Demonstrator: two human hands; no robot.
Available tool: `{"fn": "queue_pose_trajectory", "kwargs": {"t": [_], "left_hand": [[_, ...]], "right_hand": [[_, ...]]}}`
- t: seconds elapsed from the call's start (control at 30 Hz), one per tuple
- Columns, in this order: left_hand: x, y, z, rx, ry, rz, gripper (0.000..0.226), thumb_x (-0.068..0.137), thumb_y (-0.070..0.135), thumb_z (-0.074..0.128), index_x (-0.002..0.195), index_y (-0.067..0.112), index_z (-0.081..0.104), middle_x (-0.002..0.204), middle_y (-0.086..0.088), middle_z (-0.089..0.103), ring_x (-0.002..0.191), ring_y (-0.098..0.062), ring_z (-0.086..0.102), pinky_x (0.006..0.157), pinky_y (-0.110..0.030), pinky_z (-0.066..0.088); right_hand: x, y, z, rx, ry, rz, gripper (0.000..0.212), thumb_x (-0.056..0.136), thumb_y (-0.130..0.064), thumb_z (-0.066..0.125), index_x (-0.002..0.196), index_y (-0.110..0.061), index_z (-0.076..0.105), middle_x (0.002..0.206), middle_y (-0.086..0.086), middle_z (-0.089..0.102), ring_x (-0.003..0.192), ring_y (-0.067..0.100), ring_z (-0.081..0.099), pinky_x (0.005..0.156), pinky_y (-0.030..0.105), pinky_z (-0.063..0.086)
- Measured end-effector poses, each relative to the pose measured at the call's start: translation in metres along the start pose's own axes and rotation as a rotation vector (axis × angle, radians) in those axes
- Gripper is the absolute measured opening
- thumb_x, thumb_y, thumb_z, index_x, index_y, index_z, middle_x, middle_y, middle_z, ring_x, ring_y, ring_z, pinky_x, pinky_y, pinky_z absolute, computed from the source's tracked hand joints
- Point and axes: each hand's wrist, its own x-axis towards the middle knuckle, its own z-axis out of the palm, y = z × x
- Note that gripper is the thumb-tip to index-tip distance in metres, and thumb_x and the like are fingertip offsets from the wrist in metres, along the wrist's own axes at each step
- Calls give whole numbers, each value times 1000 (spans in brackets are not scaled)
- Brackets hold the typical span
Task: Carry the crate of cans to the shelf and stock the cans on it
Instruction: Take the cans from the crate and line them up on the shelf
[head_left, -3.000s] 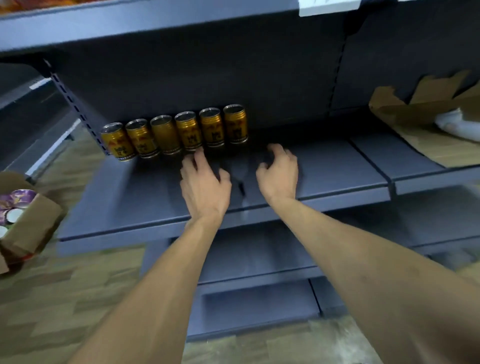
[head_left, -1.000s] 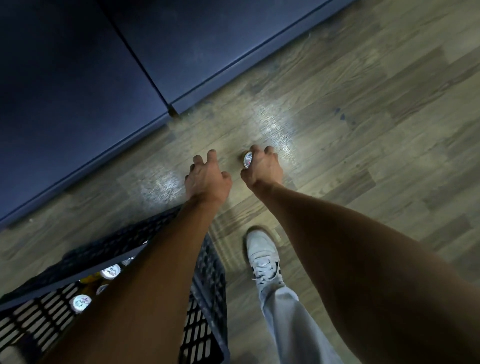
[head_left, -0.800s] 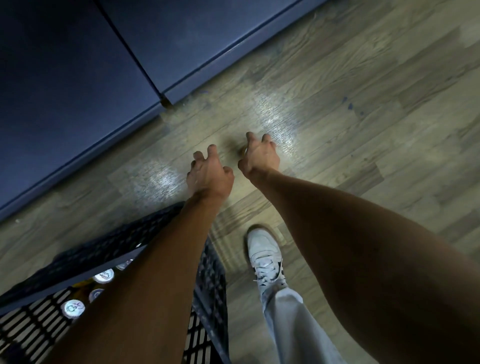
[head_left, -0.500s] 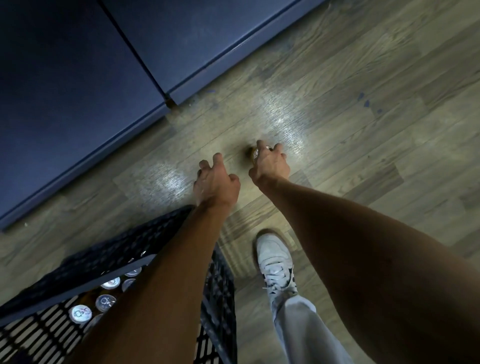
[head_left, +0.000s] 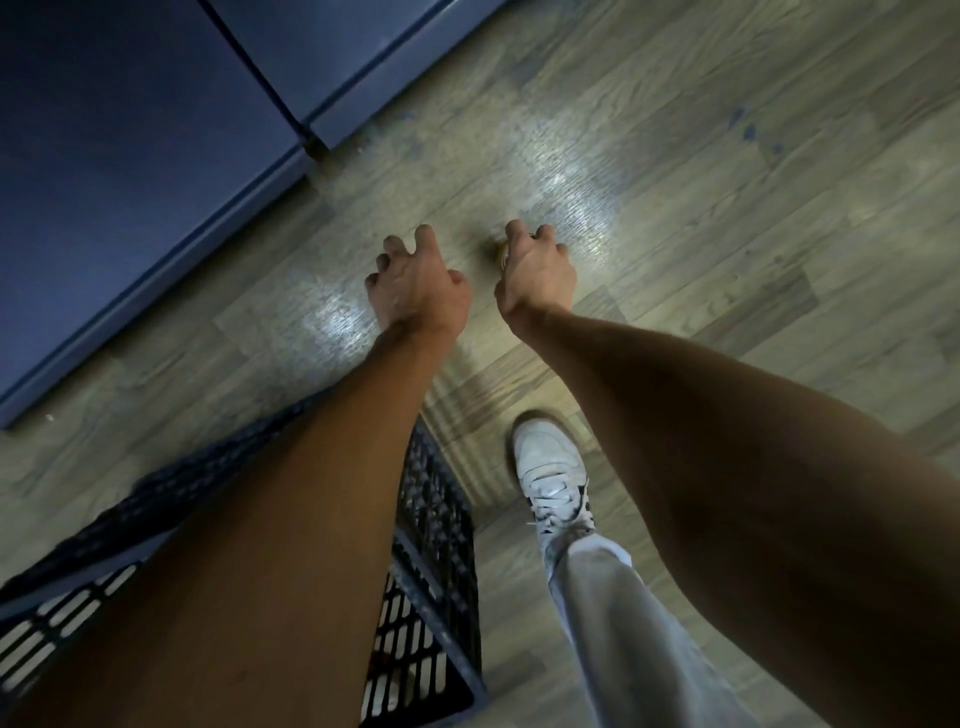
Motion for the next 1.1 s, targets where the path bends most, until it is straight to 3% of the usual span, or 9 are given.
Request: {"fn": "queue_pose_trajectory", "kwargs": {"t": [0.27, 0.37, 0.5, 0.57, 0.67, 0.83, 0.93, 1.0, 1.1], "left_hand": [[-36, -16, -24, -79, -88, -125, 51, 97, 21, 47, 145, 16, 33, 139, -20, 42, 120, -34, 49, 91, -44, 43], [-50, -2, -56, -111, -91, -118, 53, 97, 17, 47, 147, 19, 31, 140, -19, 42, 120, -34, 50, 86, -41, 42], [-63, 20, -117, -168, -35, -36, 51, 94, 9, 48, 143, 17, 38, 133, -17, 50, 118, -34, 53, 86, -40, 45], [-73, 24, -150, -242, -5, -66, 44, 94, 10, 45, 137, 16, 46, 127, -16, 57, 116, -34, 56, 90, -41, 47], [-99, 28, -198, -411, 12, -160, 32, 98, 14, 41, 124, 15, 60, 126, -12, 61, 117, -32, 56, 93, -35, 45], [-165, 5, -266, -742, -44, -228, 34, 92, 33, 40, 103, 17, 68, 127, -15, 60, 115, -33, 56, 95, -33, 46], [-213, -8, -317, -988, -49, -293, 30, 80, 41, 46, 94, 22, 65, 113, -11, 67, 100, -31, 65, 73, -37, 56], [-249, -19, -353, -1116, -76, -358, 27, 91, 45, 52, 100, 22, 63, 102, -12, 68, 87, -30, 67, 52, -25, 45], [-302, -37, -402, -1191, -71, -322, 51, 91, 60, 48, 105, 14, 65, 82, -9, 69, 67, -27, 67, 48, -21, 37]], "right_hand": [[-44, -17, -34, 95, -33, -2, 52, 86, -11, 60, 136, -18, 49, 125, 16, 47, 114, 37, 49, 74, 37, 41], [-61, -29, -69, 175, -44, 0, 55, 85, -10, 64, 138, -19, 48, 127, 14, 50, 116, 36, 50, 84, 41, 48], [-83, -40, -127, 420, 11, -17, 61, 81, -22, 74, 133, -21, 42, 107, 11, 63, 91, 29, 57, 73, 29, 40], [-99, -49, -157, 524, 10, -28, 58, 76, -30, 80, 123, -19, 48, 91, 5, 63, 78, 24, 54, 68, 23, 36], [-128, -69, -201, 652, 40, 2, 48, 69, -33, 78, 111, -20, 60, 86, 4, 66, 83, 28, 62, 69, 25, 40], [-196, -113, -265, 902, 73, 26, 24, 74, -34, 71, 95, -23, 70, 89, -1, 71, 90, 21, 66, 91, 37, 53], [-245, -145, -304, 959, 71, -30, 28, 68, -40, 67, 89, -21, 69, 88, -8, 69, 90, 15, 64, 94, 34, 50], [-281, -167, -329, 967, 80, -64, 38, 63, -45, 64, 91, -20, 70, 90, -5, 70, 90, 18, 64, 89, 33, 50], [-339, -195, -366, 941, 116, -110, 38, 73, -45, 71, 102, -22, 68, 95, -1, 67, 94, 20, 61, 80, 26, 43]]}}
